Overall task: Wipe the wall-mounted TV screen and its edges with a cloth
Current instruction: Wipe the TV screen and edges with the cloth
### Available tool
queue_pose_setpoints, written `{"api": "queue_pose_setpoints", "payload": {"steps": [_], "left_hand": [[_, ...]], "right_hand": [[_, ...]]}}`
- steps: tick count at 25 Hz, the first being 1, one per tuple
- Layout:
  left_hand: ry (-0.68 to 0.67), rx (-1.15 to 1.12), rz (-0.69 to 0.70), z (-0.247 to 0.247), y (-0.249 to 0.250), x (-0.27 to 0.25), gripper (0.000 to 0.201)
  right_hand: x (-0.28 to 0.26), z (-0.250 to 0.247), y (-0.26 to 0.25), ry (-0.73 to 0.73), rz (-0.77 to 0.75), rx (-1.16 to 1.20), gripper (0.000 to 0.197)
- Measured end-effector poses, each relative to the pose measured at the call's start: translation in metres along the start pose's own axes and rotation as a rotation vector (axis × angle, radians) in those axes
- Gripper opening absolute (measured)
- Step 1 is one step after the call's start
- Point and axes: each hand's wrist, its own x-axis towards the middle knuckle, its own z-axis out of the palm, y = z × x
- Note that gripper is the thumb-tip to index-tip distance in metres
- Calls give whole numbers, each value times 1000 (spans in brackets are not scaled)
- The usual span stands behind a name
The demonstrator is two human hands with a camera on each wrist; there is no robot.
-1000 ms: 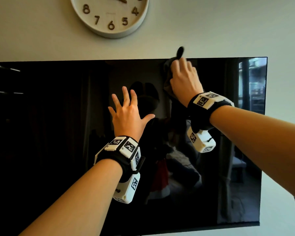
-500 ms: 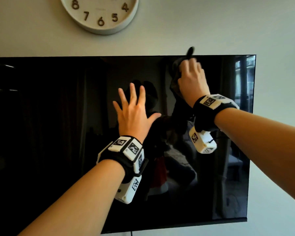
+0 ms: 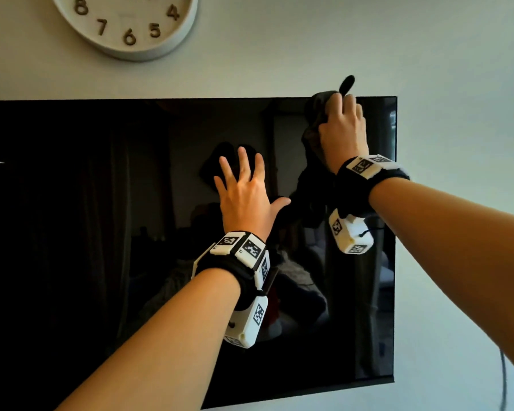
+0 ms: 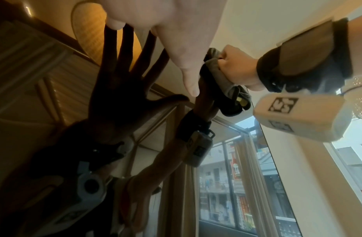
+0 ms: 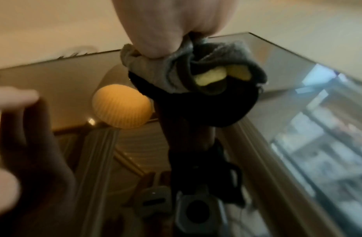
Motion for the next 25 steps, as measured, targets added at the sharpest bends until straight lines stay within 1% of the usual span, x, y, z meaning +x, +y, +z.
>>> {"api": "queue_pose_setpoints", "payload": {"steps": [1,3,4,5,7,8,9,11,12,13,14,15,16,17,18,19,20,22,23,24,25], "left_hand": [[3,23,1,1,-2,0,89],[14,42,-2,4,-2,1,89],[22,42,-7,5,-3,2,88],[28,43,-9,5,-3,2,88],[41,52,-2,8,-4,2,87],[48,57,2,9,-4,2,86],[57,57,2,9,-5,1,86],[75,47,2,12,-6,2,87],[83,39,3,13,-6,2,87],[88,32,7,13,-7,2,87],[93,28,12,14,-7,1,88],[98,26,17,15,-8,1,87],[104,27,18,15,-9,0,87],[111,26,21,16,-9,-1,87],[118,27,23,16,-9,-2,87],[121,29,23,16,-10,-2,87],[121,30,23,17,-9,-2,87],[124,33,22,17,-10,-2,87],[124,33,21,17,-10,-2,87],[119,30,21,17,-10,-2,87],[111,25,18,16,-9,-2,87]], "right_hand": [[-3,2,-2,14,-26,-37,31],[-17,11,-4,-6,-289,-91,29],[-16,12,2,-20,-356,-81,28],[-8,8,9,-55,-300,-35,29],[11,-1,24,30,40,61,33],[12,-2,26,66,137,68,33],[8,2,22,88,85,24,31],[-9,10,20,49,-204,-38,27],[-7,9,30,30,-259,-42,28],[0,3,42,12,-164,16,30],[7,-4,52,66,24,78,33],[7,-8,58,96,161,117,35],[1,-7,57,111,166,99,35],[-11,-5,53,88,43,49,32],[-23,-1,53,57,-116,12,29],[-26,1,61,50,-221,-13,27],[-20,-3,71,23,-186,33,26],[-6,-11,81,97,165,151,32],[-9,-11,80,108,260,156,33],[-19,-8,74,110,215,116,33],[-34,-1,69,88,56,66,30]]}}
